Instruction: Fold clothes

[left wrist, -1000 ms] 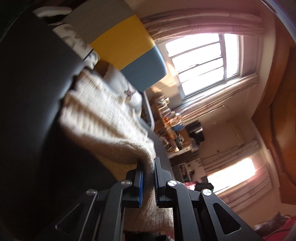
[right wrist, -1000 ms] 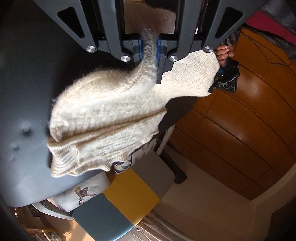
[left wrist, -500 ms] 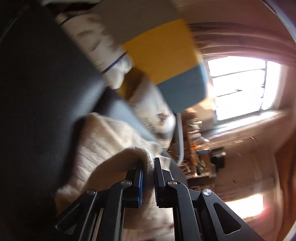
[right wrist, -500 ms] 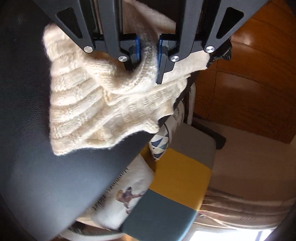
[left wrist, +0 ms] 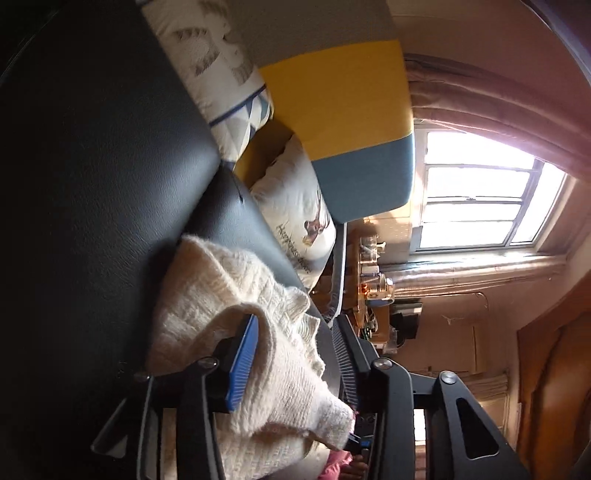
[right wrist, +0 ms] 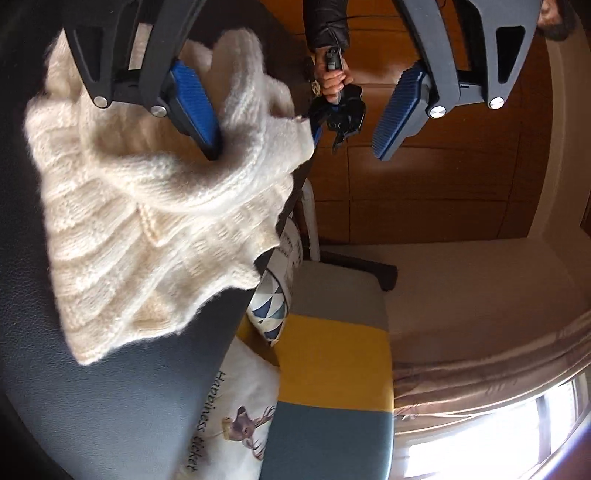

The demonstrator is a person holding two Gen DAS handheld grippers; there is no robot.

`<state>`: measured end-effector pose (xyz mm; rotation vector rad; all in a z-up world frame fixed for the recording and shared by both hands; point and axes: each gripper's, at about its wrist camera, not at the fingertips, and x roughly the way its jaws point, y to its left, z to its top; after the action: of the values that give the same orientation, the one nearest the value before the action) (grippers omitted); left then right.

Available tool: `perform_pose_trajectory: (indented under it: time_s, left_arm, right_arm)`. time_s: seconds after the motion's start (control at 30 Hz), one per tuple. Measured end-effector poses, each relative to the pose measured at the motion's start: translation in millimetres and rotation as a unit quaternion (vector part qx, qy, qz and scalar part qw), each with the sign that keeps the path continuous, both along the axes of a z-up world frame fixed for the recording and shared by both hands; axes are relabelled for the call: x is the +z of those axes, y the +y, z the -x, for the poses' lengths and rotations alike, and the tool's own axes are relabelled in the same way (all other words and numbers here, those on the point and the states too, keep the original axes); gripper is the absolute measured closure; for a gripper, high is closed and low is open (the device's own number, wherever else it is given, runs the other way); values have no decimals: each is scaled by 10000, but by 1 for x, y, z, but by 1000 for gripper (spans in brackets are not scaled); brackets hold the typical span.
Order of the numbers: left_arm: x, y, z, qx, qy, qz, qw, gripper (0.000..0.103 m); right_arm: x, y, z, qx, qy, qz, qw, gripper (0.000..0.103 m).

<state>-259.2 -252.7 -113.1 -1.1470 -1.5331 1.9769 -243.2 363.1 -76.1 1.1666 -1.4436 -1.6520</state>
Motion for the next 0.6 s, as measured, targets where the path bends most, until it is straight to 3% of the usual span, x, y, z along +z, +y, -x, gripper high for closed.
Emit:
perform_pose_trajectory:
  time_s: [0.1,0.2,0.27,0.37,0.47,0.6]
  left_arm:
    - [-5,-10,-8,153,-110,430,9989,54]
    - [-17,-5,-18,62,-217,595,9980,54]
    - [-22,2,-23,-41,-223,683,9974,54]
    - [-23,16,-24,-221,-249,811,9962,54]
    - [-19,25,-28,-358,-159,851,9956,54]
    - [-14,23,-32,-277,-143,1011,9944,54]
  right_arm:
    - [5,-6,2,94,190,172,9996,18]
    - [1,-10,12,-123,252,446,9986,18]
    - [-4,-6,20,-586,266,587,9962,18]
    - [-19,7,29,-1429,0,400,9889,18]
    - [-34,11,32,-1681,-359,247,9848,18]
    - [-23,12,20,-1592,-176,-125,9870,18]
